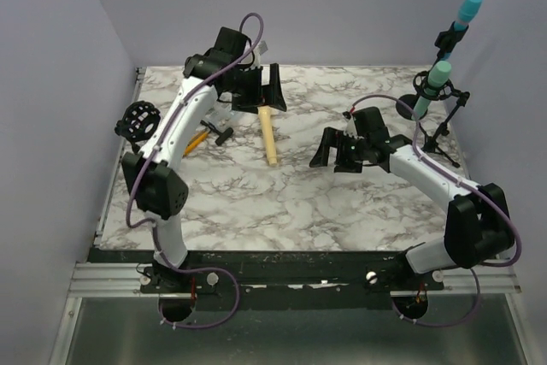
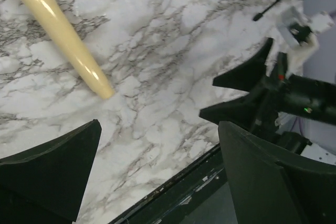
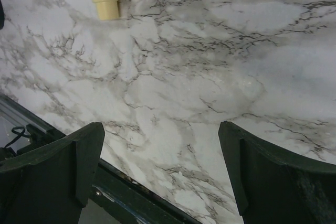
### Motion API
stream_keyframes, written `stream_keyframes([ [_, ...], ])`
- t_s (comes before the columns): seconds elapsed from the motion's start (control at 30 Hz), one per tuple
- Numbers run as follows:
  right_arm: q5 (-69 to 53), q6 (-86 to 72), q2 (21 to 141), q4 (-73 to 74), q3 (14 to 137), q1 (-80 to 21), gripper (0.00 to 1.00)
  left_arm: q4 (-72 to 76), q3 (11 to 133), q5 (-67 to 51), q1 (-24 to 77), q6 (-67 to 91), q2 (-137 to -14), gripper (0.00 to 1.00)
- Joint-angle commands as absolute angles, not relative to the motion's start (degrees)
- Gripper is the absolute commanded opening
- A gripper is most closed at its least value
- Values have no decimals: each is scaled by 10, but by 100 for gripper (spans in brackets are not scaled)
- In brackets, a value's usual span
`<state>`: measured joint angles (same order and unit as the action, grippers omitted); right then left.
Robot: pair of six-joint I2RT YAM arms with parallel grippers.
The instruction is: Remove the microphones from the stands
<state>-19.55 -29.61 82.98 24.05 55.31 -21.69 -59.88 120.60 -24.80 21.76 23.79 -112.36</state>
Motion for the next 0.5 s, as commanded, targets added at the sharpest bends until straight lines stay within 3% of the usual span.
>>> stream_keyframes([
  [0.0,-213,-311,835,202,547,-238,100,-532,1068,-299,226,219,-980,99],
  [0.2,-225,-327,843,178,549,-263,100,-536,967,-273,226,198,-842,99],
  [0.47,-228,-351,857,148,561,-296,100,-592,909,-105,224,182,-699,99],
])
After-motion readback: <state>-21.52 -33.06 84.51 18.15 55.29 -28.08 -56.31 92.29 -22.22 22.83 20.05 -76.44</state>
